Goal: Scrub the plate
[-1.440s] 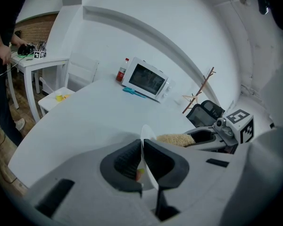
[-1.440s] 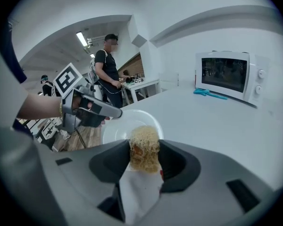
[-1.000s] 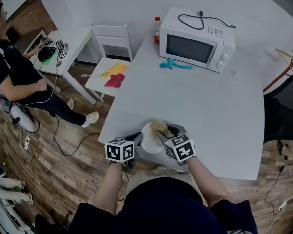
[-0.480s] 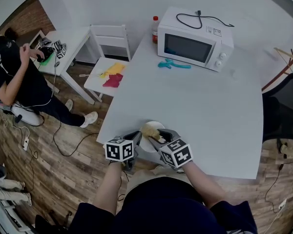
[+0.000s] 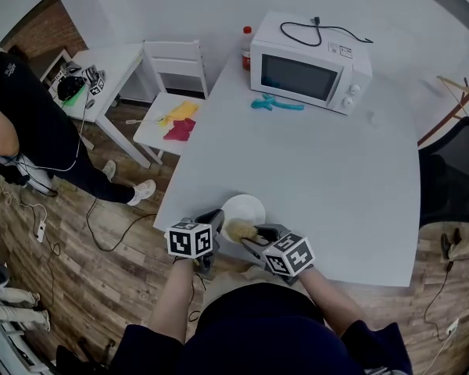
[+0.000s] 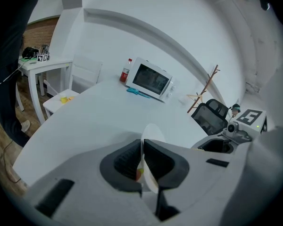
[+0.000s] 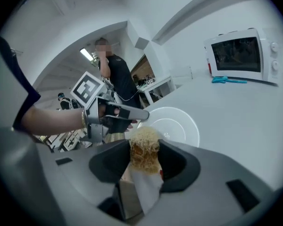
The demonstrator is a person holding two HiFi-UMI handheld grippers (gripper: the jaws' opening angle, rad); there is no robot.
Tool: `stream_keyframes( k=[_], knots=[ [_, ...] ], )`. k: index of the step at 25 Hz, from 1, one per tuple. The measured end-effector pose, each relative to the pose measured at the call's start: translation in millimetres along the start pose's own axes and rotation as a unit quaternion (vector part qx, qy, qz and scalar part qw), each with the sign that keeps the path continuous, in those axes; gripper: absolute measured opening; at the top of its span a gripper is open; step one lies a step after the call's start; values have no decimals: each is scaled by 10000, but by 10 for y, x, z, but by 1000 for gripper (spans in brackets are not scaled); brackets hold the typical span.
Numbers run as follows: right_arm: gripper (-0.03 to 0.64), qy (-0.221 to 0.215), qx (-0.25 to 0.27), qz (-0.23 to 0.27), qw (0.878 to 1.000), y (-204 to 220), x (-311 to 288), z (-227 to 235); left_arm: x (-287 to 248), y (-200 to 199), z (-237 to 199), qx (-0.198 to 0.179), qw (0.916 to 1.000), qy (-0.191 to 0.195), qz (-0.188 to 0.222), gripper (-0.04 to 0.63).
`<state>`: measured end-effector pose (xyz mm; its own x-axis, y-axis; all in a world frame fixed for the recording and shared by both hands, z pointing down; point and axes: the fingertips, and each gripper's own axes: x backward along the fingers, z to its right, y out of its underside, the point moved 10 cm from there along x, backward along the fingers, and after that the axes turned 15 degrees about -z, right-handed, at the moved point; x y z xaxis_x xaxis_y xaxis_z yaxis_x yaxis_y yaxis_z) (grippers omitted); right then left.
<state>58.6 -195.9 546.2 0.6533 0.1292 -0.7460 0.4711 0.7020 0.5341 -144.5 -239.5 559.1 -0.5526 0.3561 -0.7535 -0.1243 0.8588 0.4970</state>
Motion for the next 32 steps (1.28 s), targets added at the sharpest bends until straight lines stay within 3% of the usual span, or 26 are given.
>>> stream_keyframes(
  k=[6, 13, 25, 32],
  knots=[
    [179, 553, 295, -306, 9976, 121, 83, 76, -6, 23, -14, -2, 10000, -62, -33, 32],
    [179, 1178, -184, -99, 9928, 97, 183, 317, -8, 97, -71, 23, 9998, -158, -107, 32],
    [179, 1293, -528, 436, 9892, 108, 276, 265, -229, 238, -223, 277, 9984, -419, -274, 33],
    [179, 1297, -610, 629, 9877, 109, 328, 249, -390, 314, -288, 244, 9961, -706, -476, 40]
  ],
)
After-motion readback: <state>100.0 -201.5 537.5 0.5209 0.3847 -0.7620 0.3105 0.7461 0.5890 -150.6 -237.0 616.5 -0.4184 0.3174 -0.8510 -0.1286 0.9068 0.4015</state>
